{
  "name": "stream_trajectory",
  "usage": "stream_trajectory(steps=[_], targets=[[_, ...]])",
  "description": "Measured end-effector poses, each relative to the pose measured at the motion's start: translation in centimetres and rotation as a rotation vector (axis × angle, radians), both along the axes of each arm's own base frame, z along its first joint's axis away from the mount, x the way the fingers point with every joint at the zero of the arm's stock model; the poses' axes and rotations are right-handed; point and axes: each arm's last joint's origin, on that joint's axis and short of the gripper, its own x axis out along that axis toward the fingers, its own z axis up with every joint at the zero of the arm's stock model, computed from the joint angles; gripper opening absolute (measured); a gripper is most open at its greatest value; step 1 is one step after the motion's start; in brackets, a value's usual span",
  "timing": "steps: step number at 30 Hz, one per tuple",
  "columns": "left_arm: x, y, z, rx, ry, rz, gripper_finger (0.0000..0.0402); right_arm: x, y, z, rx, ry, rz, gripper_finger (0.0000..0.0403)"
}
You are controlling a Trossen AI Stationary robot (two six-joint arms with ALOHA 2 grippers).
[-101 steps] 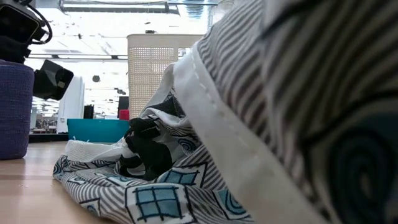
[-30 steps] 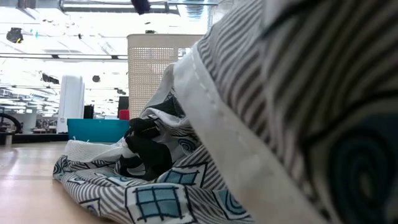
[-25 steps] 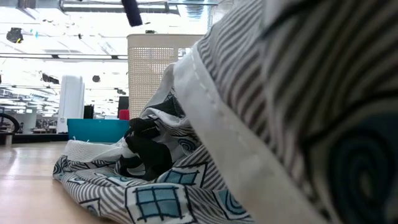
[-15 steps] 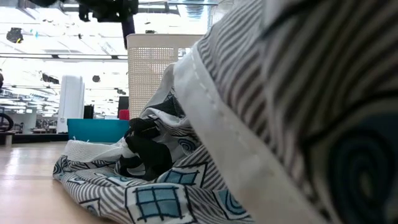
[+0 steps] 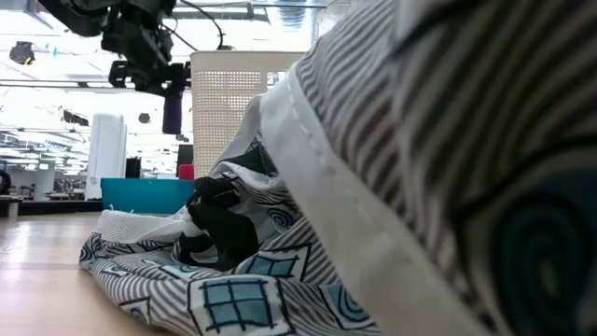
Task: Pick & place medical supplies in basket/bin
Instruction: Put the blue bandage into the blue bin
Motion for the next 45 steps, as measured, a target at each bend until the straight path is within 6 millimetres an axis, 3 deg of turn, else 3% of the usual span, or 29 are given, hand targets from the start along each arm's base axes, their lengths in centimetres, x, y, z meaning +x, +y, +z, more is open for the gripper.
stream_trajectory(steps=[12, 28, 32, 39, 45], targets=[[-1.7, 2.8, -2.9, -0.16, -0.063, 0.136, 0.0135, 0.0, 0.0, 0.0, 0.001, -0.001, -0.003, 0.026], [0.1, 5.8, -7.6, -0.251, -0.063, 0.195, 0.0135, 0.0, 0.0, 0.0, 0.001, 0.0, -0.003, 0.026], [0.3, 6.1, -8.8, -0.275, -0.112, 0.23, 0.0135, 0.0, 0.0, 0.0, 0.001, 0.0, -0.002, 0.026], [0.3, 6.2, -8.8, -0.253, -0.125, 0.253, 0.0135, 0.0, -0.1, -0.1, 0.01, 0.008, -0.007, 0.026], [-0.1, 5.5, -10.2, -0.252, -0.131, 0.256, 0.0135, -0.1, -0.1, -0.3, 0.004, 0.021, -0.007, 0.026]])
